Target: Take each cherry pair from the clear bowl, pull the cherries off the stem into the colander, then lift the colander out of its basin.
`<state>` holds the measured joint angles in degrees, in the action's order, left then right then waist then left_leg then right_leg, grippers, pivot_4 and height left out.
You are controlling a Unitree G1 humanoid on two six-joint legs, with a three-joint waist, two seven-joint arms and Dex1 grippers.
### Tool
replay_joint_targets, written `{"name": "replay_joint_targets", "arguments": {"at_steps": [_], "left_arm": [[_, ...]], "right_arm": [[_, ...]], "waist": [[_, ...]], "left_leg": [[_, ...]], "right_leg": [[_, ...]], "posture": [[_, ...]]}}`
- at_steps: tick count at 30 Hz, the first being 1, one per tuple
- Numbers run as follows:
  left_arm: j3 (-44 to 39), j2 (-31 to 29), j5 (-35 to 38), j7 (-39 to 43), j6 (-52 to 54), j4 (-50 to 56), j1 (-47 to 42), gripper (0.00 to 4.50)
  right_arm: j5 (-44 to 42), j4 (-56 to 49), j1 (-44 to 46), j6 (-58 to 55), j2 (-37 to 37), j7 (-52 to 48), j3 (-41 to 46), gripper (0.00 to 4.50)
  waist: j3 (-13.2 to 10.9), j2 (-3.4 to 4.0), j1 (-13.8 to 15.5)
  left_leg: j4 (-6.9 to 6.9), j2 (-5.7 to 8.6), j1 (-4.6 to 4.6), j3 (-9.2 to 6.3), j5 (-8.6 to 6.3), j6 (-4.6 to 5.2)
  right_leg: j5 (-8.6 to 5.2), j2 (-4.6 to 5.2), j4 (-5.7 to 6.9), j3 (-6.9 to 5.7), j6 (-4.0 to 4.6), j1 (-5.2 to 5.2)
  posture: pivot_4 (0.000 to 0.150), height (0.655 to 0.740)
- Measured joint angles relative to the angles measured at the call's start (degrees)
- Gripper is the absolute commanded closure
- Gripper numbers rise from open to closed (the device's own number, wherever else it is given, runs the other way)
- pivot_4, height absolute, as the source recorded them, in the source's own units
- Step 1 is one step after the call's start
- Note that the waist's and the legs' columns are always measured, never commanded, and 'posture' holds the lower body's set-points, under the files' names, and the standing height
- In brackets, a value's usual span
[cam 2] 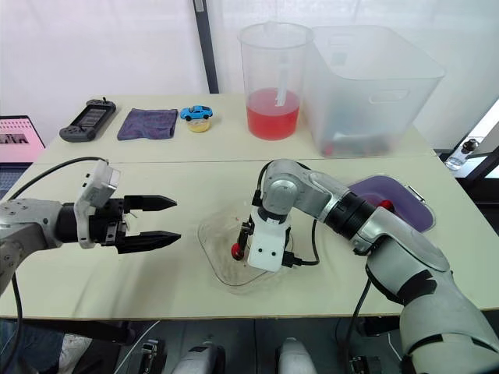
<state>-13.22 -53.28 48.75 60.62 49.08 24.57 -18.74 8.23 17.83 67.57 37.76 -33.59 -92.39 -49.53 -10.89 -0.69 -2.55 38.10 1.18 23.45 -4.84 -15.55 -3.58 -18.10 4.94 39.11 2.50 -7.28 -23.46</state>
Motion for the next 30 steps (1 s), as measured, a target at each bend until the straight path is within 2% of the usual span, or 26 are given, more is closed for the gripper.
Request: {"name": "replay_joint_targets", "arguments": {"at_steps": [4,9,11,13,16,18,20,26,30], "left_arm": [[0.8,0.0,0.5,0.2,0.1,-0.1,-1.7,0.00],[3.0,0.0,0.1,1.1,-0.6,-1.9,-3.3,0.00],[3.7,0.0,-0.3,1.8,-0.9,-2.7,-4.2,0.00],[4.1,-0.1,-0.8,2.6,-1.3,-4.0,-4.9,0.00],[5.9,-0.1,-1.6,4.0,-2.1,-5.2,-6.4,0.00],[6.2,-0.1,-2.2,5.1,-2.5,-6.5,-7.1,0.00],[7.5,-0.1,-2.6,5.9,-2.9,-6.8,-8.0,0.00],[7.9,-0.2,-3.2,7.3,-3.2,-8.0,-8.4,0.00],[7.9,-0.8,-3.3,7.9,-3.2,-8.0,-8.4,0.00]], "right_arm": [[-2.5,-4.6,1.0,-6.5,-2.2,0.0,4.0,0.06],[-9.2,-16.9,0.0,-33.4,-6.5,0.0,12.4,0.06],[-11.9,-22.8,-1.8,-47.0,-9.2,0.6,15.5,0.06],[-14.6,-28.7,-4.0,-64.1,-10.4,3.6,19.0,0.06],[-16.9,-36.4,-3.0,-93.1,-11.1,8.8,19.4,0.06],[-18.7,-39.1,-0.8,-115.4,-7.8,14.4,18.9,0.06],[-20.8,-39.3,-1.2,-126.5,-3.1,21.2,18.8,0.06],[-27.3,-36.6,-8.3,-129.9,3.6,37.6,20.0,0.06],[-31.9,-34.9,-11.9,-129.9,4.6,47.5,20.8,0.06]], "waist": [[0.0,0.00,0.1],[0.0,0.00,0.1],[0.0,0.00,0.3],[0.0,0.00,0.3],[0.0,0.01,0.1],[0.0,0.04,-0.2],[0.0,0.03,-0.1],[0.0,0.00,0.1],[0.0,0.00,0.0]], "left_leg": [[0.00,0.00,0.00,-0.01,0.01,-0.01],[-0.01,0.00,0.00,-0.03,-0.05,0.09],[-0.01,0.02,0.01,-0.03,-0.12,0.20],[-0.01,0.04,0.01,-0.01,-0.12,0.22],[-0.03,0.02,0.01,-0.02,-0.13,0.23],[-0.07,0.00,-0.01,0.02,-0.13,0.23],[-0.11,0.00,0.00,0.00,-0.13,0.23],[-0.04,0.12,0.06,0.03,-0.13,0.24],[-0.05,0.09,0.06,0.02,-0.13,0.24]], "right_leg": [[0.00,0.00,-0.01,-0.01,0.00,0.01],[0.00,0.00,0.00,0.00,0.00,0.01],[0.00,0.02,-0.01,-0.01,0.00,0.03],[0.00,0.04,-0.01,0.01,0.00,0.02],[0.00,0.00,0.02,0.01,0.01,-0.03],[-0.01,-0.03,0.03,0.06,0.02,-0.06],[-0.01,-0.04,0.03,0.05,0.02,-0.08],[0.00,0.11,0.01,0.05,0.01,-0.07],[0.00,0.09,0.03,0.04,0.01,-0.09]], "posture": [[0.150,0.7337],[0.150,0.7337],[0.150,0.7337],[0.150,0.7337],[0.150,0.7337],[0.150,0.7337],[0.150,0.7337],[0.150,0.7337],[0.150,0.7337]]}}
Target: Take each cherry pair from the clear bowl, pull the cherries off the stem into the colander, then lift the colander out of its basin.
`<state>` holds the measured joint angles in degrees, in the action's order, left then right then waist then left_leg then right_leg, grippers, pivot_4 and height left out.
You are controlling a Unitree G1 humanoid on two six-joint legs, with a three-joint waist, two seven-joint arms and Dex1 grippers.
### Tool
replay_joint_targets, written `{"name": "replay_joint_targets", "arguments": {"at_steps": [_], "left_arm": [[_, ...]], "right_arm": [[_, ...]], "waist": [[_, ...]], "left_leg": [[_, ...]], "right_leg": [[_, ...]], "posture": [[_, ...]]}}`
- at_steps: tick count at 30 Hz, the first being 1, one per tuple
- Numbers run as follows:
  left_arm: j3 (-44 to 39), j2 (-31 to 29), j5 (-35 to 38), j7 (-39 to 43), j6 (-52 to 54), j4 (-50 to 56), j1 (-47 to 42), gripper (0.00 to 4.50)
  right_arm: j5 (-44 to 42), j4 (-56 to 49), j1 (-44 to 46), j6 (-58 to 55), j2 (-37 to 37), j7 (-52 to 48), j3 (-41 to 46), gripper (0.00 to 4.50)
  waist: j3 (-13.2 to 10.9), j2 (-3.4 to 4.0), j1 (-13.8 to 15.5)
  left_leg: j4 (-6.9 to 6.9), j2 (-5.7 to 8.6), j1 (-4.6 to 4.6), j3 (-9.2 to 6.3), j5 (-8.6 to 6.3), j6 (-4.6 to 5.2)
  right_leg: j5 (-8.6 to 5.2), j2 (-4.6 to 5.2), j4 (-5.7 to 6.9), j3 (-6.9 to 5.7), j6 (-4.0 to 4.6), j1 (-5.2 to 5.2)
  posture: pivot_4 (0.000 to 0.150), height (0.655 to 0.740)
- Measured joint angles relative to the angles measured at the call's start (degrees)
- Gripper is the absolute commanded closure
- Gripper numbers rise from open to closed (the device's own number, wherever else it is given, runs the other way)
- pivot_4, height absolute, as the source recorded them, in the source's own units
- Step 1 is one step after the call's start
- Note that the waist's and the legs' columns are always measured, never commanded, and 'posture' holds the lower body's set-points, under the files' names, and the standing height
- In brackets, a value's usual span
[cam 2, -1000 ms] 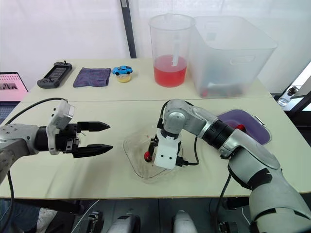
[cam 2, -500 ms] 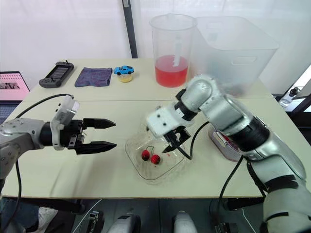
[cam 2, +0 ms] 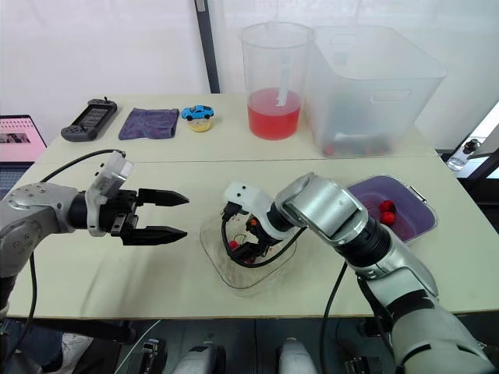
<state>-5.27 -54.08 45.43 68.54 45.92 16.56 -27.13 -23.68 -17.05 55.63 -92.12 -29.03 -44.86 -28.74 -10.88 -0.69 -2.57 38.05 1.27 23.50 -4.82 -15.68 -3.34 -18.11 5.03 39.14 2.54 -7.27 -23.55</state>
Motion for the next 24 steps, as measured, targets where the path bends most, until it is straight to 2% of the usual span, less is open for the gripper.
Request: {"name": "replay_joint_targets", "arguments": {"at_steps": [9,12,15,24], "left_arm": [[-0.1,-1.3,0.0,0.1,0.0,0.0,0.4,0.00],[-0.1,-1.6,0.0,0.1,0.0,0.0,0.4,0.00],[-0.1,-1.6,0.0,0.1,0.0,0.0,0.4,0.00],[-0.1,-1.6,-0.4,0.1,-0.2,0.0,0.5,0.00]], "right_arm": [[-8.7,1.5,-3.1,0.0,2.5,15.1,1.1,0.06],[-11.5,1.2,-3.0,0.0,2.0,18.8,0.9,0.86],[-14.1,0.8,-2.6,0.0,0.3,21.1,-0.2,2.25],[-22.6,0.5,1.7,0.0,-3.3,24.5,-4.5,2.25]], "waist": [[0.0,0.00,-0.1],[0.0,0.00,-0.1],[0.0,0.00,-0.1],[0.0,0.00,-0.1]], "left_leg": [[-0.02,-0.04,-0.01,0.00,0.00,0.00],[-0.01,-0.03,-0.02,0.00,0.00,0.00],[-0.01,-0.03,-0.02,0.00,0.00,0.01],[-0.02,-0.05,-0.02,0.00,-0.01,0.03]], "right_leg": [[0.00,-0.04,0.00,0.00,0.00,0.00],[0.00,-0.03,0.00,0.00,0.00,0.02],[0.00,-0.03,-0.01,0.00,0.00,0.02],[0.00,-0.06,-0.01,0.00,0.00,0.01]], "posture": [[0.150,0.7337],[0.150,0.7337],[0.150,0.7337],[0.150,0.7337]]}}
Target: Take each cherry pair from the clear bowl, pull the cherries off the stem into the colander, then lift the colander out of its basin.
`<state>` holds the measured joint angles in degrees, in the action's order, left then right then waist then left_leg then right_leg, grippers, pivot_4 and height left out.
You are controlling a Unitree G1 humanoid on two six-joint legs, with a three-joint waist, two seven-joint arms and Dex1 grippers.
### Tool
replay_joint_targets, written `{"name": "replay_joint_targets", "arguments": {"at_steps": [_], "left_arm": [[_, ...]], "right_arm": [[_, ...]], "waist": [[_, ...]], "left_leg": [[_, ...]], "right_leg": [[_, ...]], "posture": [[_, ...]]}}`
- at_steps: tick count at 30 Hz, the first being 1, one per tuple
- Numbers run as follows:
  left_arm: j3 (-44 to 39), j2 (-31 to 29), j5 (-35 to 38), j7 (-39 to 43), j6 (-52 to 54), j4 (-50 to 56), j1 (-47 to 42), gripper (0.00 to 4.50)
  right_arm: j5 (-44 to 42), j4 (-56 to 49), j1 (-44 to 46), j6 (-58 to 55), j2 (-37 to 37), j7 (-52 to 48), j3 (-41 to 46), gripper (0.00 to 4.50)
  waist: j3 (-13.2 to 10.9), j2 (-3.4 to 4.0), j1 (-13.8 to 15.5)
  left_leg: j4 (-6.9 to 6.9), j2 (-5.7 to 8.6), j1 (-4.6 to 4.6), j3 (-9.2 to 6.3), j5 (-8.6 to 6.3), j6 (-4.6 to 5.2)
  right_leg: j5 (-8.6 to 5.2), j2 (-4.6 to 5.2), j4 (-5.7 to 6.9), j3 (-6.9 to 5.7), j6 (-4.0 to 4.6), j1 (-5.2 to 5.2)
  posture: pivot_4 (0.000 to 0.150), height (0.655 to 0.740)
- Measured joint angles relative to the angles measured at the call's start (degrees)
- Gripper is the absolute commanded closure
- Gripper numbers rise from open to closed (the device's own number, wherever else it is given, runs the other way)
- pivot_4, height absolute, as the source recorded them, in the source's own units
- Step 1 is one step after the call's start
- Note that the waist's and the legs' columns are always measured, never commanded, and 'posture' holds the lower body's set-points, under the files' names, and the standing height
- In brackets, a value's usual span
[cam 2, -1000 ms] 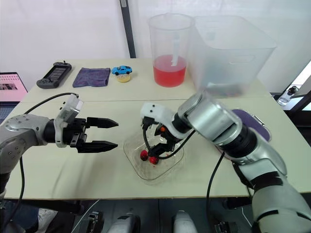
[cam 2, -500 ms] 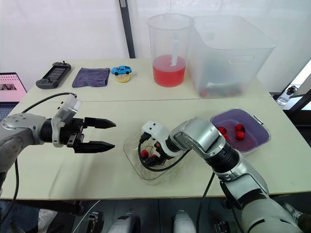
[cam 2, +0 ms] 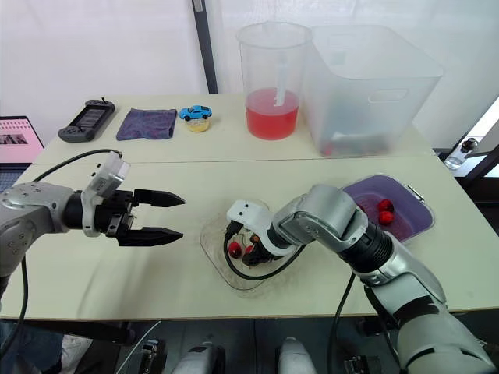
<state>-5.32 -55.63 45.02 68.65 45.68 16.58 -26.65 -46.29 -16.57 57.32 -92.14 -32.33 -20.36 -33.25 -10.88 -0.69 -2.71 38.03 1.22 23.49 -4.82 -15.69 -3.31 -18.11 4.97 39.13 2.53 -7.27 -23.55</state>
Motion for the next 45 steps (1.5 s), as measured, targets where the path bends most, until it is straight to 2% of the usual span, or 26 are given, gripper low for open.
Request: {"name": "replay_joint_targets", "arguments": {"at_steps": [3,5,8,9,14,17,21,25,27,29,31,33,35,37,41,45], "left_arm": [[0.0,0.0,-0.1,0.0,0.0,0.1,0.0,0.00],[0.0,0.1,-0.2,0.0,0.0,0.1,0.0,0.00],[0.0,0.2,-0.6,-0.1,-0.1,0.1,0.0,0.00],[0.0,0.9,-0.6,-0.3,-0.2,0.0,-0.2,0.00],[0.0,2.0,-0.6,-1.1,-0.2,-0.3,-1.3,0.00],[0.0,2.4,-0.6,-2.1,0.4,-1.4,-1.9,0.00],[-0.1,4.8,0.8,-4.2,2.7,-2.4,-4.6,0.00],[-0.9,10.0,-0.2,-10.3,1.3,-6.3,-10.7,0.00],[-1.5,13.8,-2.8,-16.5,-0.5,-10.5,-15.5,0.00],[-3.1,16.0,-4.6,-21.5,-1.4,-13.8,-18.7,0.00],[-3.8,17.1,-5.3,-23.6,-1.5,-16.0,-20.8,0.00],[-2.9,17.3,-5.4,-23.2,-0.4,-17.0,-22.0,0.00],[-1.8,17.0,-5.4,-21.0,0.6,-18.1,-22.7,0.00],[-1.0,16.2,-4.6,-18.5,2.9,-19.5,-23.6,0.00],[-1.1,15.6,-0.3,-13.9,8.4,-20.2,-25.9,0.00],[-1.2,16.8,2.2,-13.4,11.5,-20.2,-26.9,0.00]], "right_arm": [[-0.9,0.3,0.2,0.0,0.0,1.1,-0.9,2.25],[-1.3,0.4,0.2,0.0,0.0,1.8,-1.2,2.74],[-1.7,0.4,0.5,0.0,0.0,2.3,-1.4,3.81],[-2.0,0.4,0.8,0.0,0.0,2.3,-1.6,4.03],[-4.2,0.4,2.7,0.0,-1.0,2.1,-1.8,4.06],[-5.9,-2.0,6.3,0.0,-6.1,-1.5,-0.5,4.06],[-6.7,-5.5,10.7,0.4,-9.6,-7.0,6.9,4.06],[-8.3,-6.0,9.8,8.8,-11.3,-13.7,19.8,4.06],[-1.6,-7.6,6.4,22.3,-13.2,-15.6,23.5,4.06],[7.3,-8.5,2.3,35.7,-15.6,-17.9,22.9,4.06],[11.2,-8.6,-0.6,41.3,-14.4,-18.3,22.8,4.06],[12.5,-8.9,-1.7,42.7,-11.8,-17.4,22.6,4.06],[17.7,-9.9,-1.9,47.7,-12.8,-18.5,19.7,4.06],[25.6,-10.5,-3.3,55.3,-14.7,-19.4,16.0,4.06],[47.7,-6.1,-8.2,76.0,-19.3,-18.5,7.1,4.06],[59.7,-2.0,-9.2,87.8,-19.4,-16.5,6.4,4.06]], "waist": [[0.0,0.00,0.0],[0.0,0.00,0.1],[0.0,0.00,0.0],[0.0,0.00,0.1],[0.0,0.00,0.0],[0.0,0.02,0.1],[0.0,0.01,0.2],[0.0,-0.04,0.5],[0.0,-0.21,0.8],[0.1,-0.26,0.6],[0.1,-0.26,0.1],[0.0,-0.24,-0.5],[0.0,-0.22,-0.7],[0.0,-0.23,-0.8],[0.0,-0.23,-0.4],[0.0,-0.23,-0.4]], "left_leg": [[0.00,0.00,0.00,0.00,0.00,0.00],[0.00,0.00,0.00,0.01,0.00,0.01],[0.00,0.00,0.00,0.00,0.00,0.01],[0.00,0.00,0.00,0.00,0.00,0.01],[0.00,0.00,0.00,0.00,-0.01,0.02],[0.01,0.00,0.02,0.00,-0.01,0.03],[-0.01,-0.01,0.01,-0.01,-0.03,0.06],[0.07,0.02,0.02,0.00,-0.03,0.06],[0.13,0.04,0.02,0.05,-0.03,0.06],[0.12,0.05,0.02,0.11,-0.03,0.06],[0.06,0.02,0.02,0.08,-0.03,0.05],[-0.01,0.00,0.02,0.08,0.05,-0.08],[-0.04,0.01,0.03,0.08,0.06,-0.11],[-0.02,0.02,0.03,0.07,0.06,-0.10],[0.06,0.06,0.03,0.11,0.05,-0.09],[0.05,0.05,0.03,0.08,0.11,-0.19]], "right_leg": [[0.00,0.00,0.00,0.00,0.00,0.00],[0.00,0.00,0.00,0.00,0.00,0.01],[0.00,0.00,0.00,0.00,0.00,0.00],[0.00,0.00,0.00,0.00,0.00,0.00],[0.00,0.00,0.00,0.00,0.00,0.01],[0.00,0.00,-0.02,-0.01,0.00,0.00],[0.00,-0.03,-0.04,-0.03,0.00,0.03],[0.00,0.00,-0.04,-0.07,-0.01,0.09],[0.00,0.00,-0.08,-0.16,-0.01,0.18],[0.00,0.02,-0.08,-0.12,-0.03,0.15],[0.00,0.01,-0.03,-0.03,-0.03,0.05],[0.00,-0.02,0.03,0.03,-0.02,-0.06],[0.00,-0.02,0.02,0.03,-0.02,-0.09],[0.00,-0.02,-0.01,0.02,-0.02,-0.06],[0.00,0.00,-0.02,0.02,-0.03,-0.01],[0.00,0.00,-0.01,0.03,-0.03,-0.02]], "posture": [[0.150,0.7337],[0.150,0.7337],[0.150,0.7337],[0.150,0.7337],[0.150,0.7337],[0.150,0.7337],[0.150,0.7337],[0.150,0.7337],[0.150,0.7337],[0.150,0.7337],[0.150,0.7337],[0.150,0.7337],[0.150,0.7337],[0.150,0.7337],[0.150,0.7337],[0.150,0.7337]]}}
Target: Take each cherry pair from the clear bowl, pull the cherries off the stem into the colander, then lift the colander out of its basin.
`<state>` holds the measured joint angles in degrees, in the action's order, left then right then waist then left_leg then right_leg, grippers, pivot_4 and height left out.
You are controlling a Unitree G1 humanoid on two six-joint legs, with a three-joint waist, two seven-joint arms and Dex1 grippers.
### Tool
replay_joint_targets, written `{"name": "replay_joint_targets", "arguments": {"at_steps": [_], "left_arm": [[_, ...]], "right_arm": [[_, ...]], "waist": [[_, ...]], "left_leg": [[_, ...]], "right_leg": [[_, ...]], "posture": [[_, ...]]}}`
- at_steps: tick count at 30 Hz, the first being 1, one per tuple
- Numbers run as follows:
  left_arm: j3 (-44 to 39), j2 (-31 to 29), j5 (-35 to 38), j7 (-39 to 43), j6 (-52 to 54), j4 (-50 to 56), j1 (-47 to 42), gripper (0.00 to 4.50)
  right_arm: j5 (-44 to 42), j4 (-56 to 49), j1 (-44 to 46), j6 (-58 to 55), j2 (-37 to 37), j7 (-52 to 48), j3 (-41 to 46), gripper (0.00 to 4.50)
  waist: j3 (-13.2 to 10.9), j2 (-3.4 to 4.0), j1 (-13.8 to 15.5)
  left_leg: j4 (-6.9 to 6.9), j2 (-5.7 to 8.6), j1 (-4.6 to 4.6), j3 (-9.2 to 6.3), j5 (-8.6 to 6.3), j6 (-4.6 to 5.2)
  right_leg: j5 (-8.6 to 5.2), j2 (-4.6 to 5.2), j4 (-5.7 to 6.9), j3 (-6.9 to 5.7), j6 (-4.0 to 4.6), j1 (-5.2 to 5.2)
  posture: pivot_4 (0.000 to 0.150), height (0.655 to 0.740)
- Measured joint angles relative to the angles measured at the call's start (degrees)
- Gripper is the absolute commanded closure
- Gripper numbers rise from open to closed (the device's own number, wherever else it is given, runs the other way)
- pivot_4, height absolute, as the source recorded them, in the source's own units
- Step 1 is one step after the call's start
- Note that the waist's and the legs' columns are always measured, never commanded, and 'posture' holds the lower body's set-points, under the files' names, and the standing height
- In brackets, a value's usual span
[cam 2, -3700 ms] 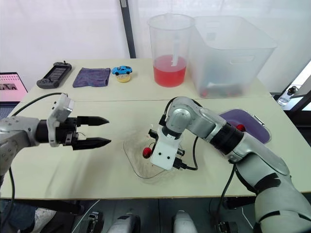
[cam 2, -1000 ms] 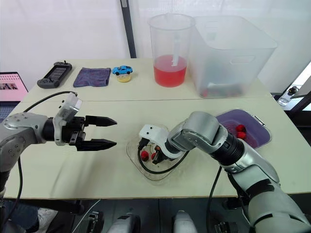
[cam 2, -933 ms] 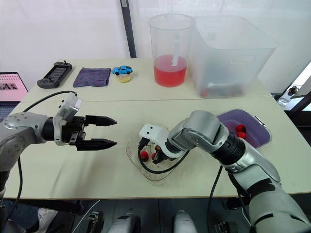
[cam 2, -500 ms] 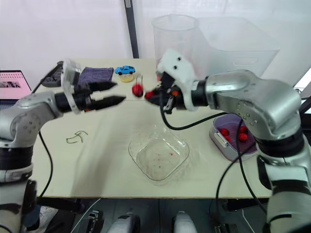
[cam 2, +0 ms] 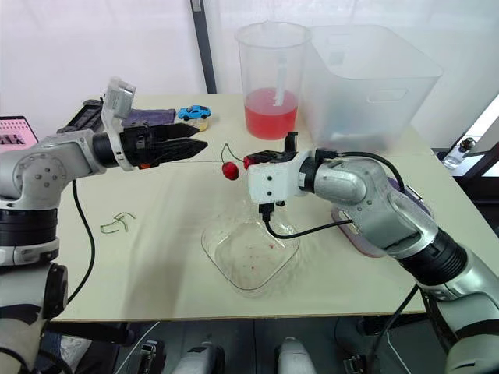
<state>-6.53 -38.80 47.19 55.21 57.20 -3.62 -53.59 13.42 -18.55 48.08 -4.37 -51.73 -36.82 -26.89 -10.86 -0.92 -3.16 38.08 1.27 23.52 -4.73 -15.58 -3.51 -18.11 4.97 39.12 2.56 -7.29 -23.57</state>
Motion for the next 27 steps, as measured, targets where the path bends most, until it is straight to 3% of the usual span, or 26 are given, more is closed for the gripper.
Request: {"name": "replay_joint_targets", "arguments": {"at_steps": [13,16,19,27], "left_arm": [[-0.1,7.7,1.2,-9.6,2.3,4.8,0.2,0.00],[0.1,7.6,1.2,-10.3,2.6,6.7,1.5,0.84],[0.2,7.9,1.8,-10.9,3.4,7.5,2.2,2.20],[-1.4,10.3,3.6,-15.2,4.8,8.4,2.1,2.20]], "right_arm": [[11.3,3.7,-1.0,10.0,6.8,1.0,4.8,4.06],[12.2,3.8,-1.1,10.4,7.6,1.0,5.9,4.07],[12.8,3.9,-1.8,11.0,8.0,0.8,6.7,4.07],[13.3,4.2,-1.9,12.3,8.9,-0.6,7.7,4.07]], "waist": [[0.0,0.00,0.6],[0.0,0.00,0.6],[0.0,0.00,0.6],[0.0,0.00,0.6]], "left_leg": [[0.04,0.00,-0.01,-0.01,0.05,-0.08],[0.03,0.00,-0.01,-0.02,0.05,-0.10],[0.03,0.00,-0.01,-0.02,0.06,-0.10],[0.04,0.00,-0.02,-0.02,0.06,-0.11]], "right_leg": [[0.00,0.02,0.00,0.02,0.00,0.03],[0.00,0.02,0.00,0.01,0.00,0.04],[0.00,0.02,0.00,0.01,0.00,0.04],[0.00,0.02,0.00,0.01,0.00,0.06]], "posture": [[0.150,0.7337],[0.150,0.7337],[0.150,0.7337],[0.150,0.7337]]}}
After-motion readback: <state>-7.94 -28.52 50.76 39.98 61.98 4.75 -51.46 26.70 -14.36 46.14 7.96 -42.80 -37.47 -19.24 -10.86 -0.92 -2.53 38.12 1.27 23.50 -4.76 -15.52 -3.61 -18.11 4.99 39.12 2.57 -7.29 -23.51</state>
